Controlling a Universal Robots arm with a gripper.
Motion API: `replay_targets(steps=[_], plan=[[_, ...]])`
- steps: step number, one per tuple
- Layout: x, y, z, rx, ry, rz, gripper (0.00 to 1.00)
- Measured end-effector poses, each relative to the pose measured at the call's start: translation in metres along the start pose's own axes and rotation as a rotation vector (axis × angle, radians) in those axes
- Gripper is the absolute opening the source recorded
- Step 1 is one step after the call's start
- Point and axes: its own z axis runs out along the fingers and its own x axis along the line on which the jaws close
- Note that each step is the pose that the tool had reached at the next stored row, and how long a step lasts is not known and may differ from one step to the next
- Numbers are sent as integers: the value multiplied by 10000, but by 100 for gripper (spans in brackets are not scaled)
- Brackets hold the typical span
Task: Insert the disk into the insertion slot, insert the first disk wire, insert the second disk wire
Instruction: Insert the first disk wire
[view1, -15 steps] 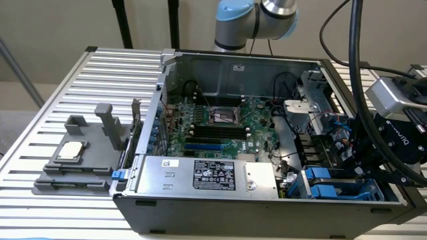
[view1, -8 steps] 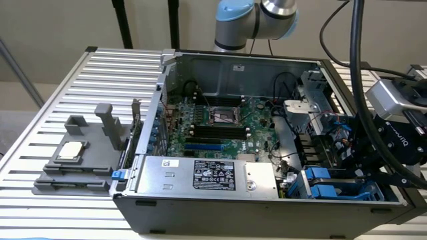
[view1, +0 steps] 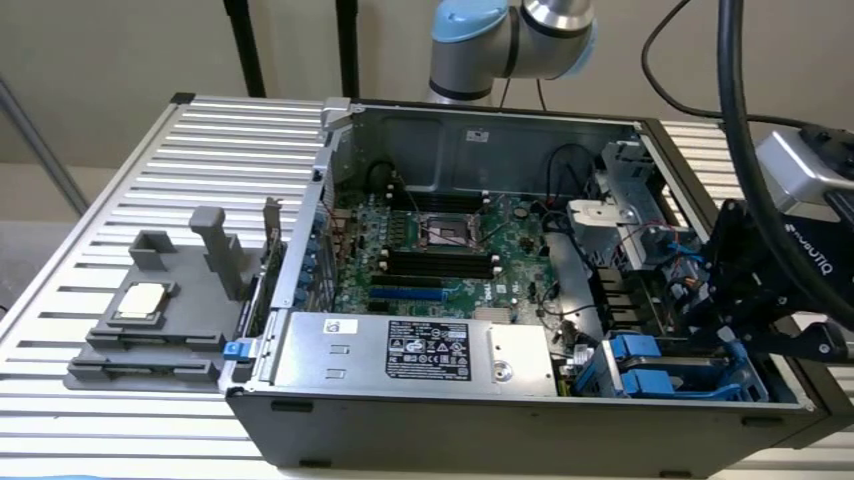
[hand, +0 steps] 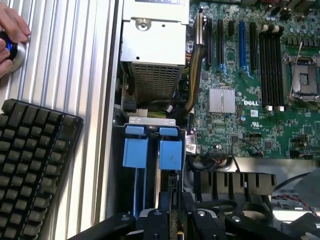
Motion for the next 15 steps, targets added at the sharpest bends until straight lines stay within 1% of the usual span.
replay_targets(steps=[6,7,8,10,15], plan=[[-3,270,34,1,0,1,25],[-4,315,40,1,1,0,22],[-4,353,47,1,1,0,22],[-5,385,51,1,3,1,11],[-5,385,52,2,13,1,11]])
